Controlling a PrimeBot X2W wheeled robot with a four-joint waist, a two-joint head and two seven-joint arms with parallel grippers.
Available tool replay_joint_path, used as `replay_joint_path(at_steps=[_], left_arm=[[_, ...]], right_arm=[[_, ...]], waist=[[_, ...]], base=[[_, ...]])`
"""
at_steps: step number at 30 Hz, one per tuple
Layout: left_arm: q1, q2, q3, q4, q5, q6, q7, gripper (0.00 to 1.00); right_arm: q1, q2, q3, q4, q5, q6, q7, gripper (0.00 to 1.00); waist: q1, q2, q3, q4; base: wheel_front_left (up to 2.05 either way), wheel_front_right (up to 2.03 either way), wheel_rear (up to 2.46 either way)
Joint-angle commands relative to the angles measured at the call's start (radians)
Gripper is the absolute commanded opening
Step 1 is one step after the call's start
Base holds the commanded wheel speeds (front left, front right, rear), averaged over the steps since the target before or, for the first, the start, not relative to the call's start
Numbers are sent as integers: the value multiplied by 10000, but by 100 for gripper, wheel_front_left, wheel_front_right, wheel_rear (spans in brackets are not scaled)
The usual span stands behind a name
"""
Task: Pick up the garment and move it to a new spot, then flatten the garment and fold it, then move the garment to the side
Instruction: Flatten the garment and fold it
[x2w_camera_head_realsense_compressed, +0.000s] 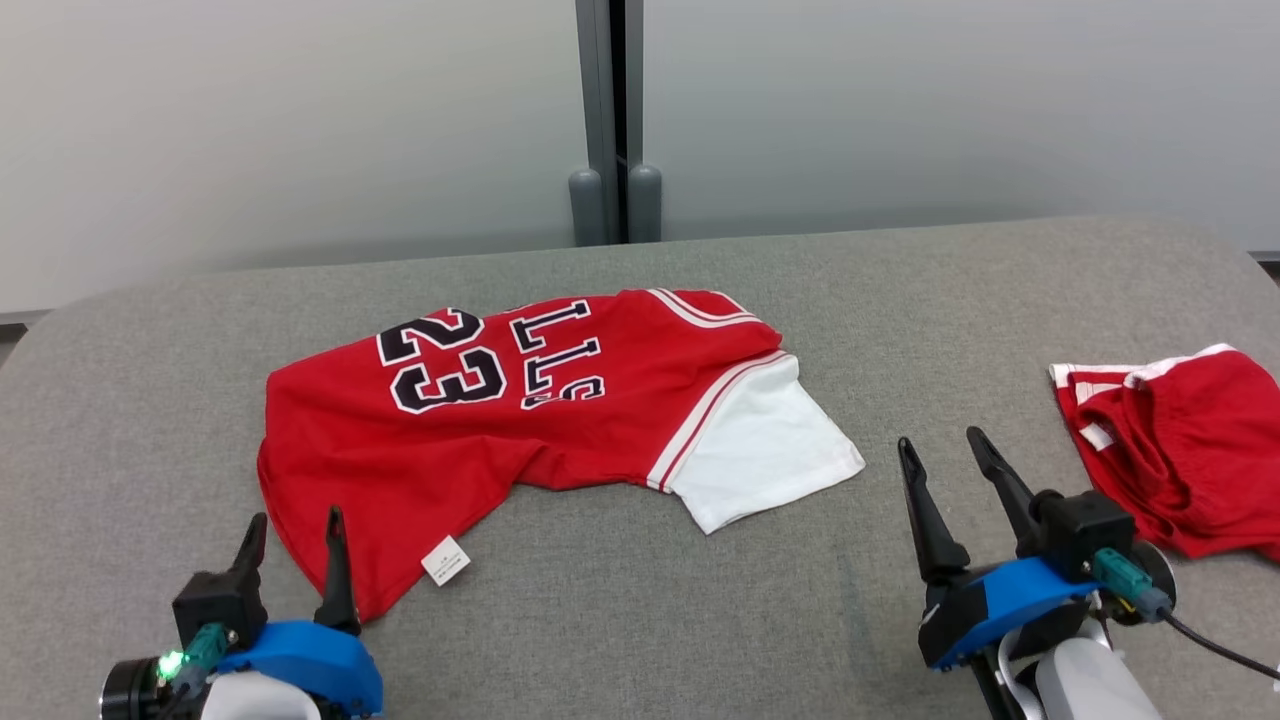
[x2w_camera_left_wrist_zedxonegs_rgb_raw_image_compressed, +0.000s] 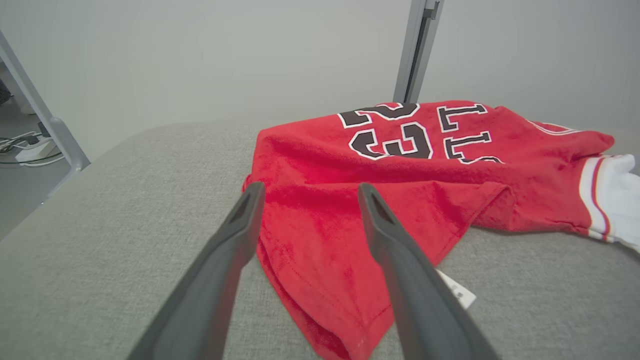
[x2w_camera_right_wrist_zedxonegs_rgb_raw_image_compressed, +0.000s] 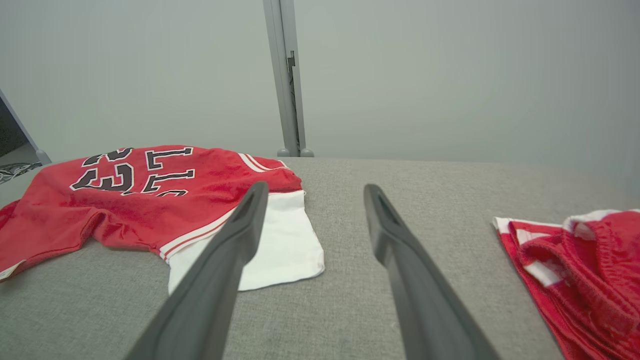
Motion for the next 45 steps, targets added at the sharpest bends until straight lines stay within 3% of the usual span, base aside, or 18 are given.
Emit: replay_joint_path(at_steps=[1, 9, 24, 30, 45], left_arm=[[161, -90, 119, -83, 89, -3, 3, 100], [1412, -741, 681, -561, 846, 28, 3, 100], [1649, -1233, 1049, -185, 1152, -546, 3, 100], [1357, -1337, 1177, 469, 663, -1121, 1, 100], [669, -1226, 1690, 1072, 511, -1459, 3, 100]], right_arm=[[215, -28, -11, 49, 11, 1, -50, 100], [823, -28, -5, 493, -130, 3, -51, 100], [812, -26, -19, 609, -209, 1, -51, 100], [746, -28, 97, 577, -207, 1, -51, 100], [335, -24, 83, 311, -113, 3, -50, 100]], waist=[[2, 0, -115, -3], [2, 0, -718, 100], [2, 0, -740, -83], [2, 0, -476, -250], [2, 0, 390, -546]], base=[[0, 0, 0], [0, 0, 0], [0, 0, 0], [0, 0, 0], [0, 0, 0]])
